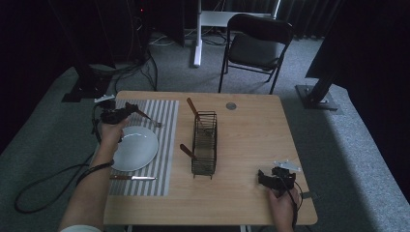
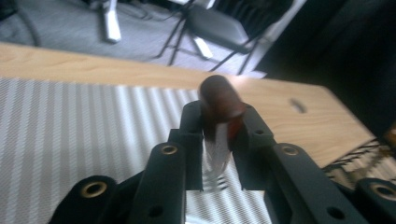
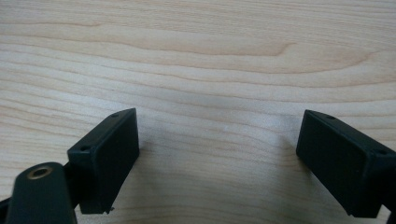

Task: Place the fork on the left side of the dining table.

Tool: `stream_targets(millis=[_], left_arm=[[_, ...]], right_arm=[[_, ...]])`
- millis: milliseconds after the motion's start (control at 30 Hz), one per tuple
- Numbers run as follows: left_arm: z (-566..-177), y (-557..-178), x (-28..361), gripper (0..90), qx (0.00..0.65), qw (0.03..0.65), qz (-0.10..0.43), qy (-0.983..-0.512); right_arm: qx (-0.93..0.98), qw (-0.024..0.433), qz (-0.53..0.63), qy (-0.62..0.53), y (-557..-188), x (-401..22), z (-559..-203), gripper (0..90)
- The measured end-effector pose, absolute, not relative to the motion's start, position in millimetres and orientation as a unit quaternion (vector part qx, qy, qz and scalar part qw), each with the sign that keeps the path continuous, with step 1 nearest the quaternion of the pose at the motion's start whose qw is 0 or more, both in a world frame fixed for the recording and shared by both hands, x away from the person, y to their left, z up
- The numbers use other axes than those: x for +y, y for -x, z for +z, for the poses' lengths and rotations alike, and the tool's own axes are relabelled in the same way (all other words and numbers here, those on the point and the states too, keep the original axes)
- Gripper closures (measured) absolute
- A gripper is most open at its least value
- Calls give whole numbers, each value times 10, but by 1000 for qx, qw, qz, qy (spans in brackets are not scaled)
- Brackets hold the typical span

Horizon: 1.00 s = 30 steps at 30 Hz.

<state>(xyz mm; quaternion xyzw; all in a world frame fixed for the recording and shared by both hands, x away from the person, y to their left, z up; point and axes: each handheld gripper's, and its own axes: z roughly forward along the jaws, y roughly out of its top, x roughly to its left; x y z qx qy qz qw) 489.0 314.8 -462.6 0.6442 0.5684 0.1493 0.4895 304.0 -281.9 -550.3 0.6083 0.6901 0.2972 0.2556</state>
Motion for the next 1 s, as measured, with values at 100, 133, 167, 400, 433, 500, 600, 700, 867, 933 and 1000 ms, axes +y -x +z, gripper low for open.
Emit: stream_targets(millis=[100,133,167,400,433,500,600,700,867,933,1000], left_arm=[[-4678,-4911,3172,595,590,458,158,-646],[-4700,-4923,3183,588,598,449,152,-646],[-4721,-4934,3197,576,606,441,146,-645],[-4825,-4960,3220,525,620,410,143,-653],[-4833,-4964,3208,504,624,399,150,-655],[-4851,-4975,3201,469,632,393,149,-652],[-4873,-4988,3181,458,638,388,160,-645],[-4942,-5016,3126,325,635,362,172,-660],[-5058,-5050,3110,287,632,325,193,-676],[-5104,-5073,3109,286,638,315,192,-675],[-5134,-5088,3114,287,644,315,178,-674]], right_arm=[[690,256,297,-608,-3040,-2819,-5503,128],[690,256,297,-608,-3040,-2820,-5503,128],[690,256,297,-608,-3040,-2819,-5503,128],[690,256,297,-608,-3040,-2819,-5503,128],[690,256,297,-608,-3040,-2819,-5503,131],[691,257,299,-606,-3035,-2816,-5503,140],[690,257,299,-607,-3033,-2814,-5504,140],[690,257,299,-607,-3033,-2814,-5503,140],[689,257,298,-608,-3032,-2812,-5503,140],[689,257,298,-608,-3032,-2811,-5503,140],[689,257,299,-608,-3032,-2811,-5503,140]])
